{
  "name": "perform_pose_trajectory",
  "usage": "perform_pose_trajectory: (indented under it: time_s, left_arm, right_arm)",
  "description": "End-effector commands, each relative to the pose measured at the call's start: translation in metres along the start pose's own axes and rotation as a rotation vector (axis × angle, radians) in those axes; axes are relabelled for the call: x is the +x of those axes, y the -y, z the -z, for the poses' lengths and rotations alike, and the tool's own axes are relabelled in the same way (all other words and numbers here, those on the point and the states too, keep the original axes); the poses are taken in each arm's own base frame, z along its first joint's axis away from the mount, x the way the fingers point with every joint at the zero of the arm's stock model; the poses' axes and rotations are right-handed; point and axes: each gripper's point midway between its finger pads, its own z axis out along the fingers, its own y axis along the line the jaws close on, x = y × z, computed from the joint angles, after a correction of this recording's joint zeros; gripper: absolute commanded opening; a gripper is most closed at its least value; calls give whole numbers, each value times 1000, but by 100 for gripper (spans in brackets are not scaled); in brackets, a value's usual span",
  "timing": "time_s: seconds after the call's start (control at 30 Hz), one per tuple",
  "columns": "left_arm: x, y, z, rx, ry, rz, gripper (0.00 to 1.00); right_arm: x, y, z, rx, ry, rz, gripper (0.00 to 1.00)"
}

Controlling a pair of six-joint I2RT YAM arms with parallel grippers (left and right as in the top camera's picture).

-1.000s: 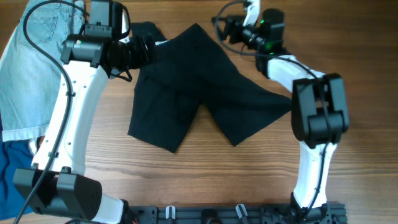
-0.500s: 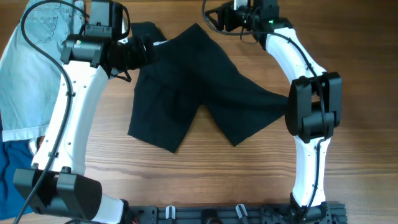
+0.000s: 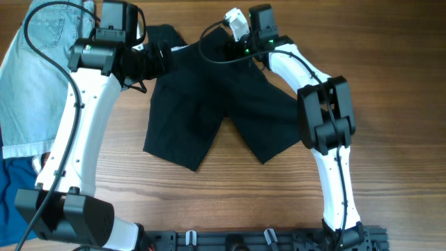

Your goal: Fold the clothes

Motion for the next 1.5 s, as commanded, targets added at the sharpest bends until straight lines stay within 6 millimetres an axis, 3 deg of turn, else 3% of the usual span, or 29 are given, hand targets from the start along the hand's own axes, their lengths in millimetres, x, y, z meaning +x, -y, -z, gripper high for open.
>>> perform_pose_trajectory:
  time_s: [0.0,0.23,0.47,0.63,0.73,0.87,0.93,1.03,1.17,1.33,1.47]
  left_arm:
    - [0,-3,-2,-15,-5,9,100]
    - [0,-3,-2,-15,-5,9,100]
    - [0,-3,-2,-15,-6,9,100]
    - [0,-3,-2,-15,-6,9,100]
    - [0,-3,-2,-15,-6,9,100]
    - [0,-3,-2,-15,-5,9,100]
    - [0,-3,-2,-15,-5,9,100]
    - [0,-3,-2,-15,-4,9,100]
    - [-2,-2,-2,-11,3,8,100]
    - [-5,-1,-2,-5,16,7,100]
    - [-6,0,-2,-3,18,7,100]
  right_arm:
    - [5,10,-5,26,-1,-15,67]
    - [-3,28,-4,107,37,-16,66]
    - [16,35,-16,122,13,-80,66]
    - [18,35,-17,121,10,-107,63]
    - [17,26,-18,70,14,-110,54]
    - [13,34,-9,75,20,-192,17]
    - [0,43,6,79,50,-246,5]
    - [-37,60,54,68,132,-282,4]
    - [-65,96,137,168,176,-327,4]
    - [-61,151,231,335,204,-415,4]
    - [-33,178,260,382,178,-549,4]
